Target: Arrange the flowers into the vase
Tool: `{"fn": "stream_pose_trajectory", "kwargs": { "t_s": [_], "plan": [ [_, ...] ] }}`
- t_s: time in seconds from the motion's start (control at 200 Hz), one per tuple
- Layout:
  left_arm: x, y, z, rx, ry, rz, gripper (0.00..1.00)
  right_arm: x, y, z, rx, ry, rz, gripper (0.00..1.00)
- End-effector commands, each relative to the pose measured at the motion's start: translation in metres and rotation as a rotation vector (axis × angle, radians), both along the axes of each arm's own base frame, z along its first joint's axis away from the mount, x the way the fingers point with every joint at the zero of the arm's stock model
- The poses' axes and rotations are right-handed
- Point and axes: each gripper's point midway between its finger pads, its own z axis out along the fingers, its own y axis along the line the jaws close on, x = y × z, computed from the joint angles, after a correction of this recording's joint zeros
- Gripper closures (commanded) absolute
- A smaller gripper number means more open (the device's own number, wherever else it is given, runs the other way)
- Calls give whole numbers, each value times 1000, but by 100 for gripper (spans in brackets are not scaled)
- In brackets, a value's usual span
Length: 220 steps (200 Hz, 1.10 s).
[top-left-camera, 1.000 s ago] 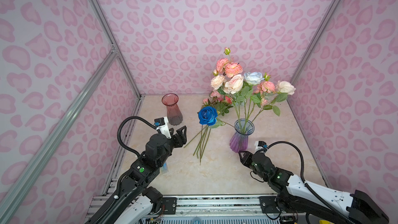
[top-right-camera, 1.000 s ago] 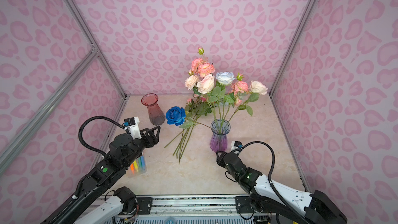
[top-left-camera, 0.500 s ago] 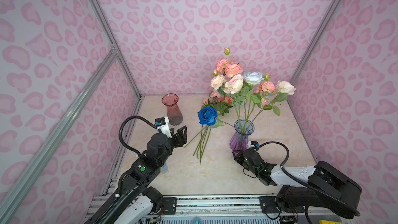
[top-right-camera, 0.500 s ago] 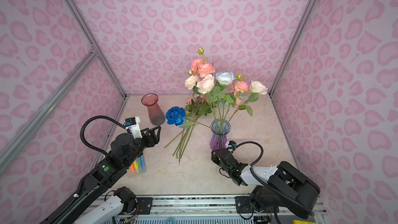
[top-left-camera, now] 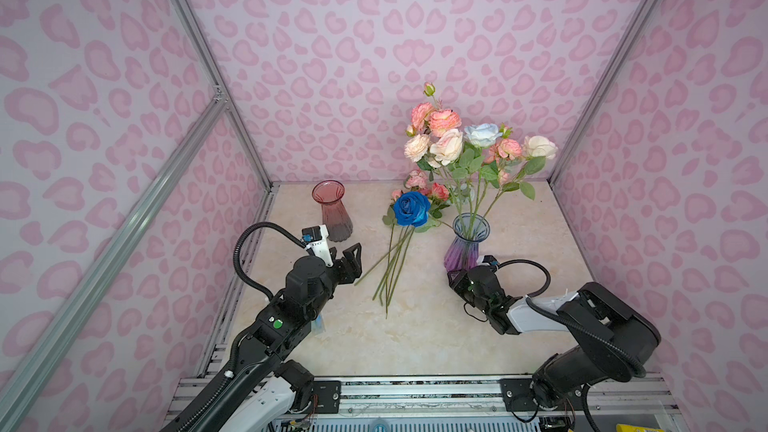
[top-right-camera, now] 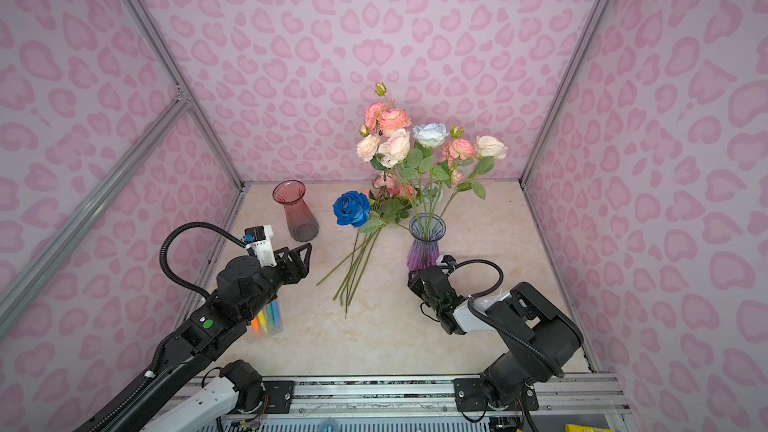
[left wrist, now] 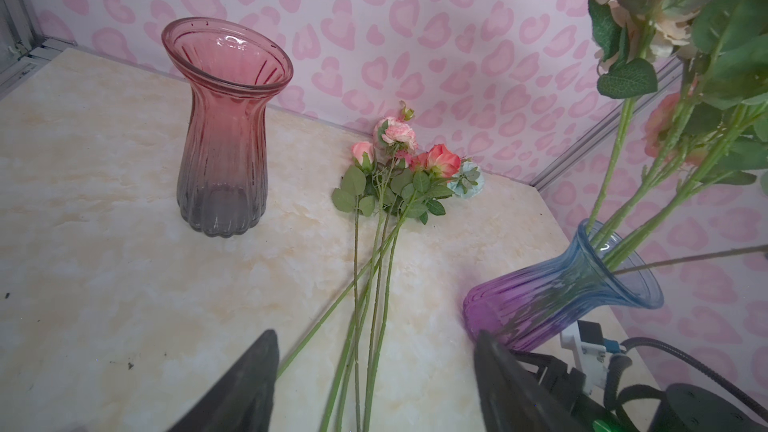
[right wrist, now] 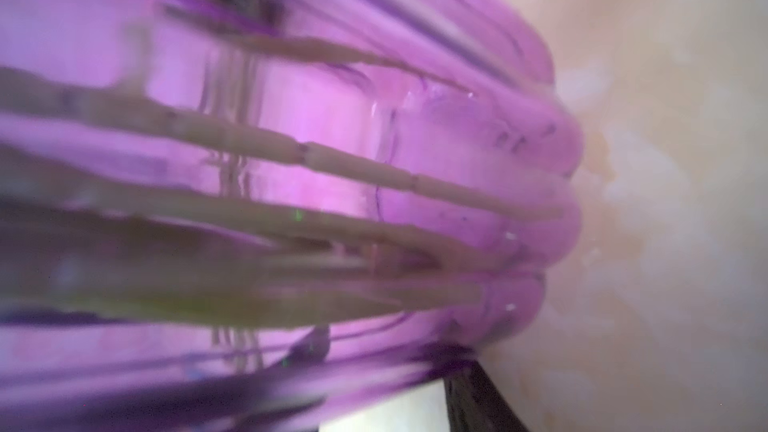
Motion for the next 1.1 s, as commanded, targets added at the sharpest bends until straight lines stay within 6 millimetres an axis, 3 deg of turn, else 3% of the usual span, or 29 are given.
{"fn": "stream_pose_trajectory", "kwargs": {
  "t_s": [0.0,0.33,0.655,0.915,1.095],
  "plan": [
    [3,0,6,-10,-26,9,25,13,0,-1,20,-23,-11,53],
    [12,-5,-5,1,6,11,25,45,-18,-12,26,-28,-46,52],
    [45,-29,-58,105,199,2,30,70,-39,-14,20,-29,-38,52],
    [84,-73,-112,234,380,-108,43,61,-38,-5,37,-38,-3,51],
    [116,-110,-138,332,478,-189,57,37,-39,5,57,-50,26,50]
  ]
}}
